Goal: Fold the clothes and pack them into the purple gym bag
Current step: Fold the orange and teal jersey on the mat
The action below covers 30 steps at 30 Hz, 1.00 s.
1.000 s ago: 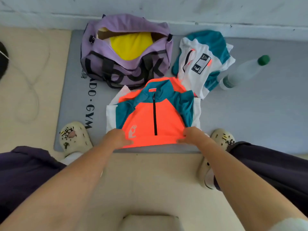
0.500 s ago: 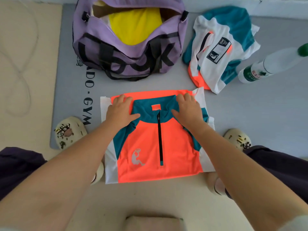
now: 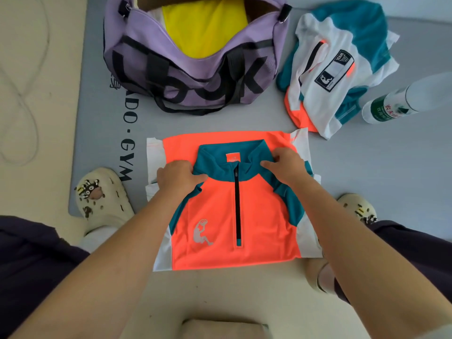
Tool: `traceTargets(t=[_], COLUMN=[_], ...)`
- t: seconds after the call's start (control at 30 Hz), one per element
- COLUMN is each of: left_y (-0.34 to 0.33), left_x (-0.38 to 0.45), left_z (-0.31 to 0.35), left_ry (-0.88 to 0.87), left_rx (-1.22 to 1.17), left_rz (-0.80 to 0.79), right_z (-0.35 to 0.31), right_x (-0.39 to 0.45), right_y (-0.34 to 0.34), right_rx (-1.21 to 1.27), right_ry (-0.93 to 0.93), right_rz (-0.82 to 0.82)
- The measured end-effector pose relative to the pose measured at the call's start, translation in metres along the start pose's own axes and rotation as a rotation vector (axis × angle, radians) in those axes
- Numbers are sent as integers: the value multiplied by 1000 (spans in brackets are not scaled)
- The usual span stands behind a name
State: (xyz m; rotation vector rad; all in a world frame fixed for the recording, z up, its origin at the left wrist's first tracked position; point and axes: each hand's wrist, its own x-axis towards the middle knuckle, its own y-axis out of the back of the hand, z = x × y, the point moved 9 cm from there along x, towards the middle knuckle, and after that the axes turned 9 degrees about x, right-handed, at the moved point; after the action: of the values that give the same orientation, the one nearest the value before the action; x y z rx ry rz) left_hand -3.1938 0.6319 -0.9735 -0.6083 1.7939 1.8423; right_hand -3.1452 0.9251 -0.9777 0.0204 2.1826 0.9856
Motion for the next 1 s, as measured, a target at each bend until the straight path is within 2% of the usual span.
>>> traceTargets(t=[0.07,0.13,0.23,0.3,0.4,0.53,0.6,0.67,0.73,0.8,0.9,1.0], left_y=[3,11,24,27,29,27,9,-10,-12,3,29,38], left_x=[1,4,7,8,4,-16,-24,-26,-25,-22,-8,13], left_z=[3,4,-6,-11,-11,17,28,31,31,26,8,-6], left_ry=[-76,-136,-134,-101,-54,-177,-194,-164,-156,-156,-129,-109], left_rx=[-116,-329,-540,-500,-342,-11,103,153,132,18,-141,-271], left_rz=[-8,-17,7,44,138,314,261,180,189,283,393,317], right_z=[-2,-4,-5,-6,-8,-5,0,12,30,36,12,-11], right_x=[-2,-4,-6,-4,0,2,2,3,4,5,8,16], right_y=[3,8,17,18,14,20,27,38,53,69,79,66], right_rx=[60,134,248,290,206,68,-41,-49,-22,-45,-47,-54], right_ry=[34,76,102,93,70,55,44,-18,-143,-158,109,251], right_rz=[-18,-17,-3,16,32,84,128,177,225,287,323,173])
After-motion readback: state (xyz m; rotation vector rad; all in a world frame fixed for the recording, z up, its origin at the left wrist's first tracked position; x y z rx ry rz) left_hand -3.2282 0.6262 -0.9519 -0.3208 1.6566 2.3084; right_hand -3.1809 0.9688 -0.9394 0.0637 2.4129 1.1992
